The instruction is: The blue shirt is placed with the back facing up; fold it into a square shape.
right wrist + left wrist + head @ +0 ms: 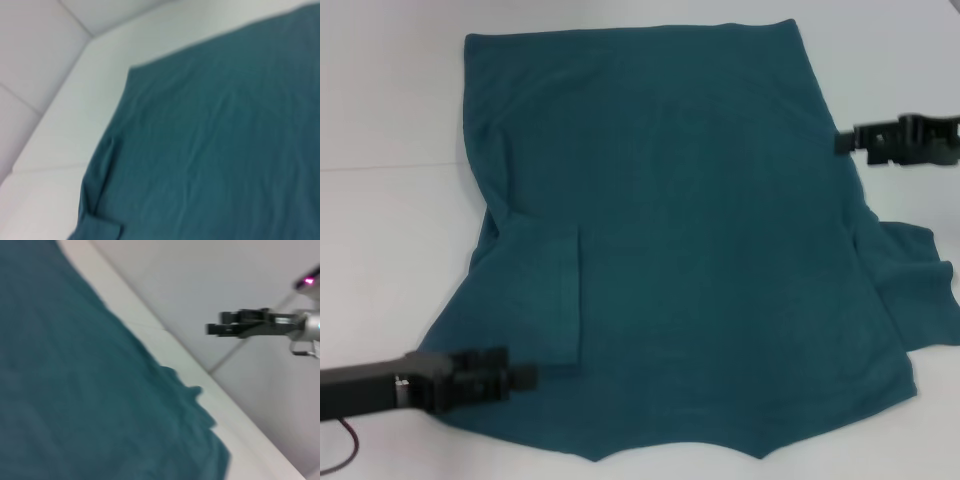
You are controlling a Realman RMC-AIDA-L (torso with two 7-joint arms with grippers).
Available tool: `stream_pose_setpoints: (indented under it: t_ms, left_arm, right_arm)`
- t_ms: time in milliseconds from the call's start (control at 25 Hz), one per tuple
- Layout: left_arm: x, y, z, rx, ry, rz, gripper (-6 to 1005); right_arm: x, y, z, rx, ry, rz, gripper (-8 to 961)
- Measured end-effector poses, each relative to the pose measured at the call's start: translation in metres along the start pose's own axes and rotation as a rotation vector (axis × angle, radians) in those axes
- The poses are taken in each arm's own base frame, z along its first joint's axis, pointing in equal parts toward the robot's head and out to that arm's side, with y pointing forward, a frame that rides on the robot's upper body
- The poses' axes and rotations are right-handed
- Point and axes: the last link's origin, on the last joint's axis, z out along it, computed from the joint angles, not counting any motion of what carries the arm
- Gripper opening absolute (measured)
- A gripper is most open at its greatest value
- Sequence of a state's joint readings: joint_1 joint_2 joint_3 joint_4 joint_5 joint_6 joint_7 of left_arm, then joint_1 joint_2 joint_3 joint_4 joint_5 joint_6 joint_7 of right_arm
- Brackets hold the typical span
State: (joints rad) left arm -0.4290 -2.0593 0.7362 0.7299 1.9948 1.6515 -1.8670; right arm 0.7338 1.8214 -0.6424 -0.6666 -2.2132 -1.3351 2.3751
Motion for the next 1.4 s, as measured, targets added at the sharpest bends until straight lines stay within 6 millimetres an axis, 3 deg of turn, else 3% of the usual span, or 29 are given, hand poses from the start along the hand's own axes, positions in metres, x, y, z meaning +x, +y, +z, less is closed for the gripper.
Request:
stream_pose_setpoints:
  t_ms: [160,400,680,920,1400]
  left_arm:
    - [-0.004,0.011,0.006,-0.07,-0.006,0.089,873]
    - [0.002,0.009,0.009,-0.047,0.013,0.087,873]
    - [0.006,0.005,0.011,-0.019,0.029,0.073,874]
    - [0.006,0.005,0.014,-0.019,0.033,0.072,875]
    - [0.003,0.005,0.019,-0.017,0.039,0.06,873]
  right_arm:
    - [0.01,-0.003,-0.016,-0.004,0.104,0.038,708]
    - [0.025,-0.018,-0.042,0.088,0.224,0.1,706]
    - [0.034,-0.047,-0.066,0.253,0.194,0.17,704]
    - [0.044,-0.06,-0.059,0.329,0.188,0.177,703]
    - [0.055,-0.065,-0.028,0.377,0.121,0.158,700]
